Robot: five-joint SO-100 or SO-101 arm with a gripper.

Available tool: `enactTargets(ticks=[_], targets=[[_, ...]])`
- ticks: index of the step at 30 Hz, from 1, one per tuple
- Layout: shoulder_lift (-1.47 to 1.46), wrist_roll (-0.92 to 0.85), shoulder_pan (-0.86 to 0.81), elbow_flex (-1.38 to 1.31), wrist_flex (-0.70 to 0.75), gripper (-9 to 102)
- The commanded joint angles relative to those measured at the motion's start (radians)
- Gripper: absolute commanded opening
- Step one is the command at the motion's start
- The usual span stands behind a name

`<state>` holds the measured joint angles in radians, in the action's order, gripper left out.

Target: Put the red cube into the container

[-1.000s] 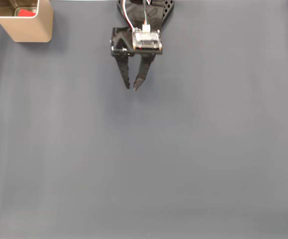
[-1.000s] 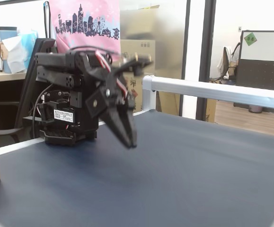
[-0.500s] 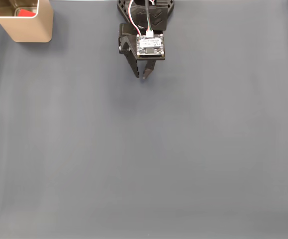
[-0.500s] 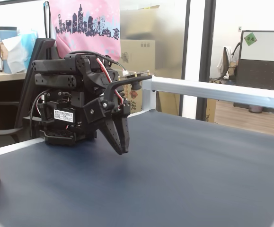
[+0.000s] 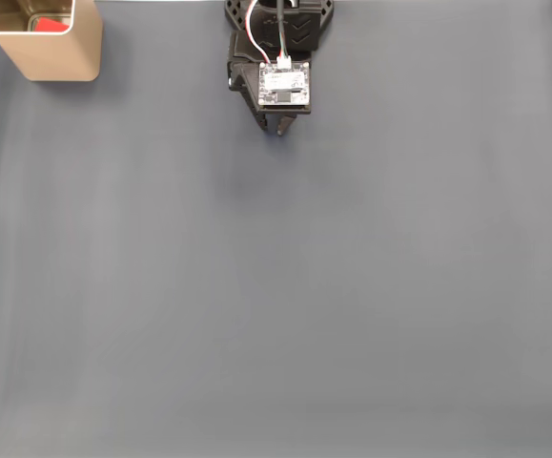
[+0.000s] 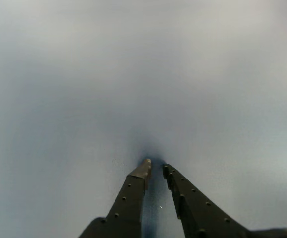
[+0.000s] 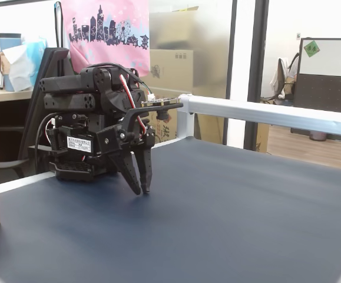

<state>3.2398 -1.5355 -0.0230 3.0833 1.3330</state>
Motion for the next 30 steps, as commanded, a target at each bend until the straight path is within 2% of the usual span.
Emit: enactTargets(ticks=[1, 30], targets=[[0.084, -0.023, 0.005, 0.011, 0.009, 4], [0.084, -0.049, 0.005, 0.011, 0.015, 3]])
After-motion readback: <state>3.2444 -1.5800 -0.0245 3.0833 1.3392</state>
